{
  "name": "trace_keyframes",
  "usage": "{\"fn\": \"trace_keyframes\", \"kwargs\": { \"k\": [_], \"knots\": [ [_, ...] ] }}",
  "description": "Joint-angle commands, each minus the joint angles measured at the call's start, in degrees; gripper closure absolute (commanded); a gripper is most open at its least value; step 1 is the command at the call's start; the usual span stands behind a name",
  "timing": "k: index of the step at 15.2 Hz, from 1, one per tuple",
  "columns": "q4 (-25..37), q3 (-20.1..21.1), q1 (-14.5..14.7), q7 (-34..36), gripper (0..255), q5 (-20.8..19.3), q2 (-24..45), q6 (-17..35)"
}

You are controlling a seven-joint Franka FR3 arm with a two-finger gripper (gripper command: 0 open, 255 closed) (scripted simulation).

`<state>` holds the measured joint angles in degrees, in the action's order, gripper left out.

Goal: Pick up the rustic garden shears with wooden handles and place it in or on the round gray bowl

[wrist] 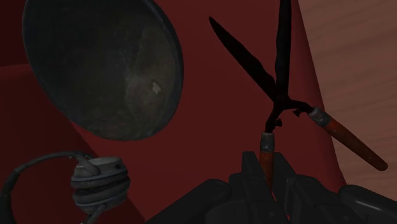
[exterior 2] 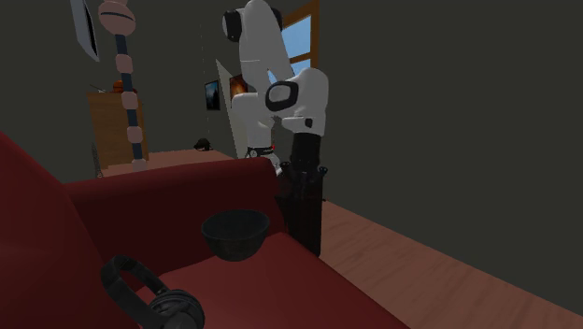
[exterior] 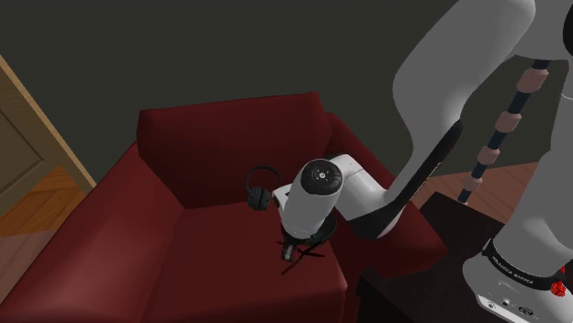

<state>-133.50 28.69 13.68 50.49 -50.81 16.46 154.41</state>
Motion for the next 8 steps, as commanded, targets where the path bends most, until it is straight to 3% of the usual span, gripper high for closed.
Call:
{"fn": "trace_keyframes", "kwargs": {
  "k": [1, 8],
  "knots": [
    [-0.4, 1.0, -0.7, -1.8, 255, 2.1, -1.3, -0.5],
    [-3.4, -1.7, -9.3, -13.3, 255, 4.3, -3.3, 4.9]
  ]
}}
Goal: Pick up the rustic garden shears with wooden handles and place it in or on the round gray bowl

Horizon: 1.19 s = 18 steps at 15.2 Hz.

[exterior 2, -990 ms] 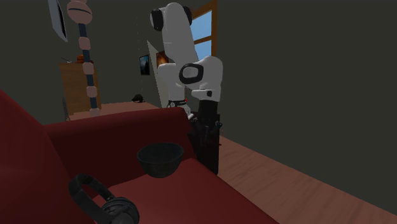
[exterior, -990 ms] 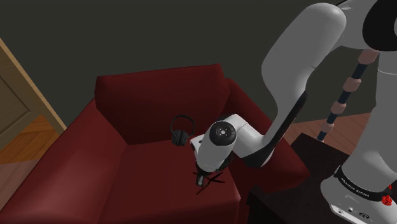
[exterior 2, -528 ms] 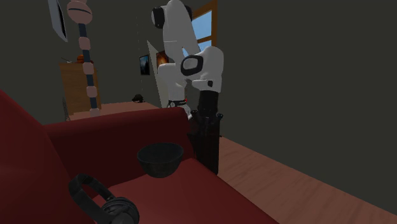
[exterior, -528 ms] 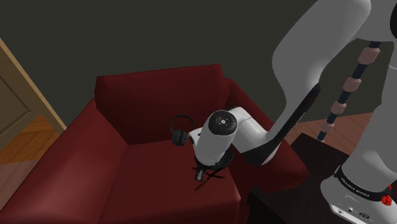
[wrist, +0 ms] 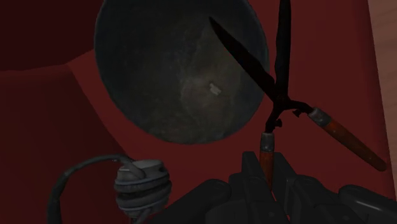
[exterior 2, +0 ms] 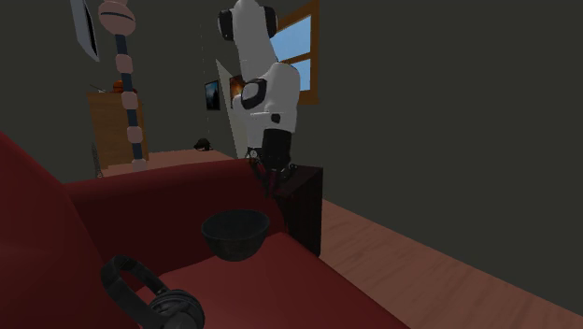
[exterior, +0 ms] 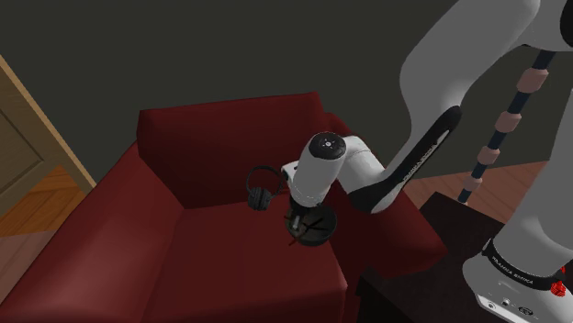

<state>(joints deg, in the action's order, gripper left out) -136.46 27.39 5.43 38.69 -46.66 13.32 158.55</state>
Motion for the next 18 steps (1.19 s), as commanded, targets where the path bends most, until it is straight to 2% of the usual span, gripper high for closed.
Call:
{"fn": "trace_keyframes", "kwargs": {
  "k": [1, 6, 18],
  "knots": [
    [-0.6, -0.7, -2.2, -3.3, 255, 0.6, -0.2, 1.4],
    [-0.4, -2.1, -9.0, -13.8, 255, 3.7, 0.2, 4.0],
    [3.4, -12.0, -1.4, 1.1, 255, -13.4, 9.6, 8.6]
  ]
}}
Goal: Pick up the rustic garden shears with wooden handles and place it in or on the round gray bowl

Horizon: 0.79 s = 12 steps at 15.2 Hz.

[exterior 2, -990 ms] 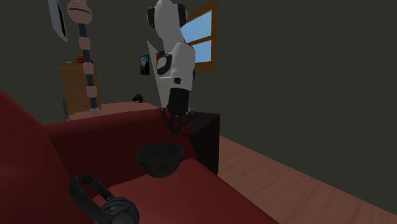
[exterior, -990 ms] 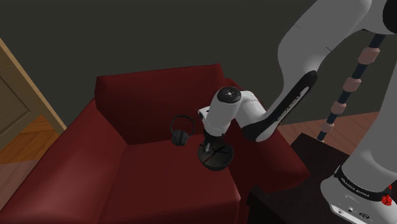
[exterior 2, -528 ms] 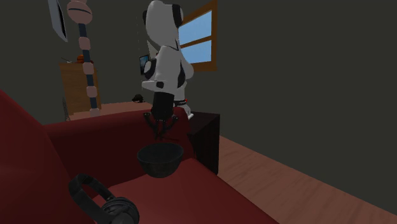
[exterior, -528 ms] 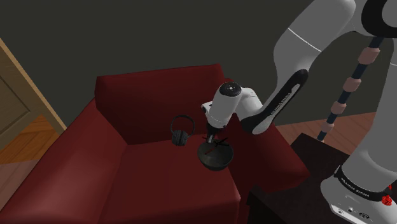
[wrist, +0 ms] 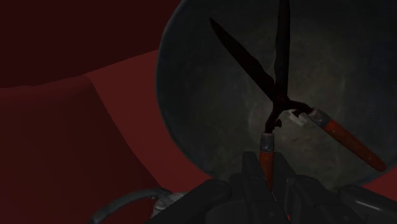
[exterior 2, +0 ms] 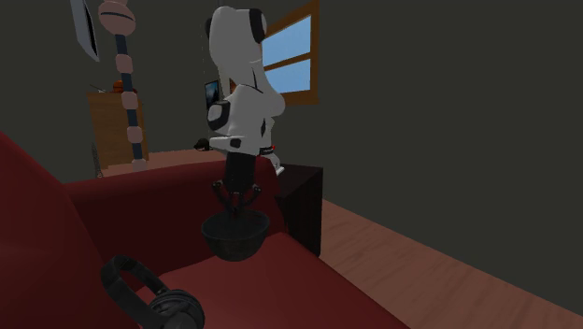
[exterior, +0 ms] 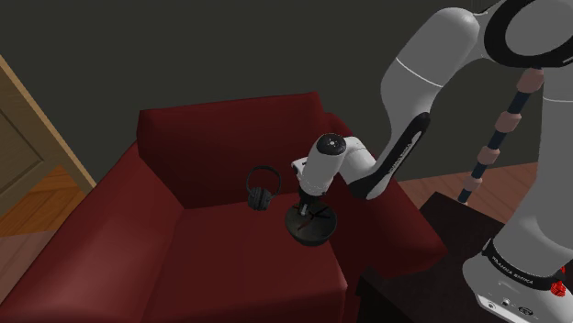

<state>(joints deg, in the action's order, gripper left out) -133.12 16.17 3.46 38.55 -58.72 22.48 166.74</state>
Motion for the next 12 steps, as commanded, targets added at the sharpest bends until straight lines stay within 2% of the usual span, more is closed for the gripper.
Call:
{"fn": "trace_keyframes", "kwargs": {
  "k": [1, 2, 10, 11, 12],
  "knots": [
    [0.5, -1.6, 1.3, 2.5, 255, -2.6, 1.3, 0.8],
    [1.0, -2.4, 2.0, 3.8, 255, -4.0, 2.1, 1.2],
    [0.9, -2.4, 2.0, 3.7, 255, -3.9, 2.1, 1.2],
    [0.9, -2.4, 2.0, 3.7, 0, -3.9, 2.1, 1.2],
    [0.9, -2.4, 2.0, 3.7, 0, -3.9, 2.1, 1.2]
  ]
}}
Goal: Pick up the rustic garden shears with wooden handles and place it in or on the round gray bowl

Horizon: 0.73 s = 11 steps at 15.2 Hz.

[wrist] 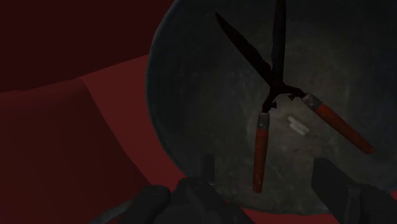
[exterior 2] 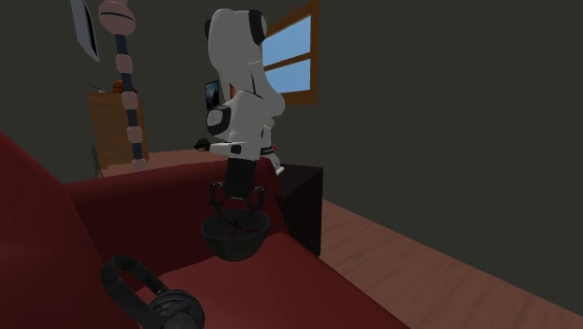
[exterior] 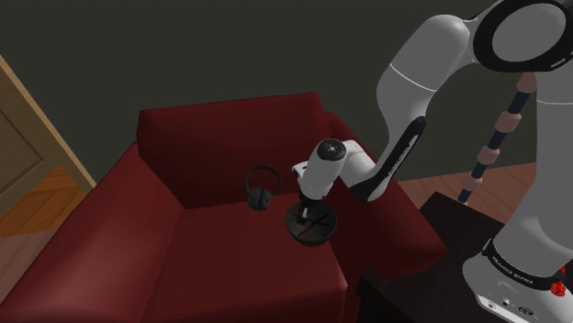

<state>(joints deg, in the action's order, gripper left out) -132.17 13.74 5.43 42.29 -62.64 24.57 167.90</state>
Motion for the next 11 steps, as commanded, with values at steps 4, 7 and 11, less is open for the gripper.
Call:
{"fn": "trace_keyframes", "kwargs": {
  "k": [4, 7, 11],
  "knots": [
    [0.0, 0.0, 0.0, 0.0, 0, 0.0, 0.0, 0.0],
    [-4.8, 5.5, -4.1, -7.0, 0, 8.4, -7.0, -1.9],
    [-5.9, 7.1, -5.3, -9.1, 0, 11.0, -8.9, -2.4]
  ]
}}
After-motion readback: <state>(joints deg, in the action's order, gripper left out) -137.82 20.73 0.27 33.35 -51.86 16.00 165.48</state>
